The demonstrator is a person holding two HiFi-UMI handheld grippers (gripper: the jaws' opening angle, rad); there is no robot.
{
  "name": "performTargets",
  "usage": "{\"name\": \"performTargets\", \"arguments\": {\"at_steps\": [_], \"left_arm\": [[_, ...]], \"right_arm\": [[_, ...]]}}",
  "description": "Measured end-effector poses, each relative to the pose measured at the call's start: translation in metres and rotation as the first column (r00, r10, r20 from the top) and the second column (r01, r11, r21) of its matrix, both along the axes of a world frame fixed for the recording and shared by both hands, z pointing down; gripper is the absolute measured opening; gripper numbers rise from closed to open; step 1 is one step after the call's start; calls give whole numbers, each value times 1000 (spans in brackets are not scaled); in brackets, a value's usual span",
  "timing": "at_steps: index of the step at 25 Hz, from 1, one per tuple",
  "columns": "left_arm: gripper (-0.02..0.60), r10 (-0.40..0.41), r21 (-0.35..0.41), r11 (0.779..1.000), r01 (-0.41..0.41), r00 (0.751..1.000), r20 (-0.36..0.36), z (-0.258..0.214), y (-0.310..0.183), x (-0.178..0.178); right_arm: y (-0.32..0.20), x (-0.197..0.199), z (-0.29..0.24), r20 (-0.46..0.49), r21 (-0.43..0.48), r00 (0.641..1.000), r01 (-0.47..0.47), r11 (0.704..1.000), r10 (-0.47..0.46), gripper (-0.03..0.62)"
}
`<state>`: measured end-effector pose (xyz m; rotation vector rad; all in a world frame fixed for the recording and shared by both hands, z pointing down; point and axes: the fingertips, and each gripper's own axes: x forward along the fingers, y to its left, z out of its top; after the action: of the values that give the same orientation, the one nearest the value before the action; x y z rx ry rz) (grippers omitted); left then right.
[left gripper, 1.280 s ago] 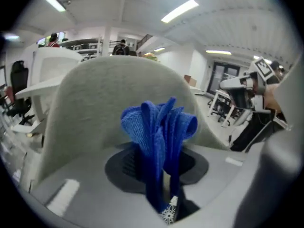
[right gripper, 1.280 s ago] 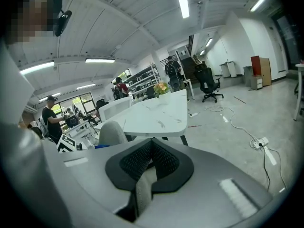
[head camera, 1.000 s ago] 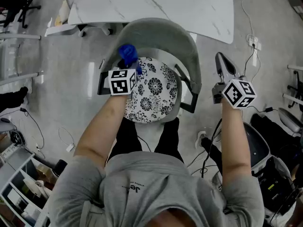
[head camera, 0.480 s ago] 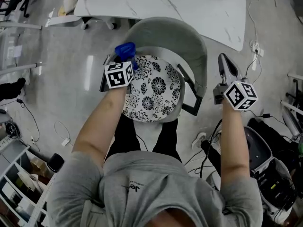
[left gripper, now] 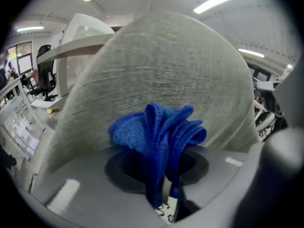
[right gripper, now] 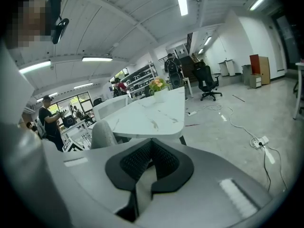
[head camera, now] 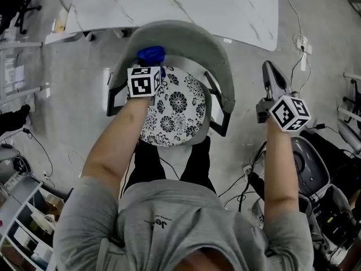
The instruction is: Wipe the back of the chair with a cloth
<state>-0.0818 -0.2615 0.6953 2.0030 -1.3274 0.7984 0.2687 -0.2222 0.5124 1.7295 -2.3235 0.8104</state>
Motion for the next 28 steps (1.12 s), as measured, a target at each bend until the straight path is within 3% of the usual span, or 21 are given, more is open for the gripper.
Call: {"name": "performTargets", "arguments": {"at_steps": [6, 12, 15, 18, 20, 21, 22, 24, 28], "left_arm": [[178, 174, 13, 985, -174, 985, 17, -9, 1, 83], [178, 364, 60, 928, -367, 930, 58, -28, 21, 156], [178, 469, 61, 876, -478, 876, 112, -29, 34, 174], [178, 594, 65, 792, -607, 790, 152, -31, 53, 198], [178, 653, 62, 745, -665, 745, 138, -33, 66, 211], [178, 667, 60, 735, -675, 736, 113, -34, 70, 214], [178, 669, 59, 737, -673, 739, 78, -36, 73, 215], [178, 636, 60, 771, -634, 772, -6, -40, 75, 208], [178, 462, 56, 887, -458, 881, -103, -37, 69, 157]], "right_arm": [[10, 39, -1, 6, 9, 999, -39, 999, 39, -3], [22, 66, 0, 19, 9, 998, -68, 998, 67, -3], [26, 72, 1, 26, 11, 997, -77, 997, 77, -3], [28, 70, -1, 29, 14, 997, -77, 997, 76, -3], [29, 65, -2, 30, 15, 997, -71, 997, 71, -3], [29, 62, -3, 29, 16, 997, -67, 998, 66, -3], [29, 58, -4, 29, 17, 998, -62, 998, 61, -3], [29, 49, -7, 27, 17, 998, -51, 999, 50, -4], [29, 28, -10, 21, 11, 999, -25, 1000, 25, -3]]}}
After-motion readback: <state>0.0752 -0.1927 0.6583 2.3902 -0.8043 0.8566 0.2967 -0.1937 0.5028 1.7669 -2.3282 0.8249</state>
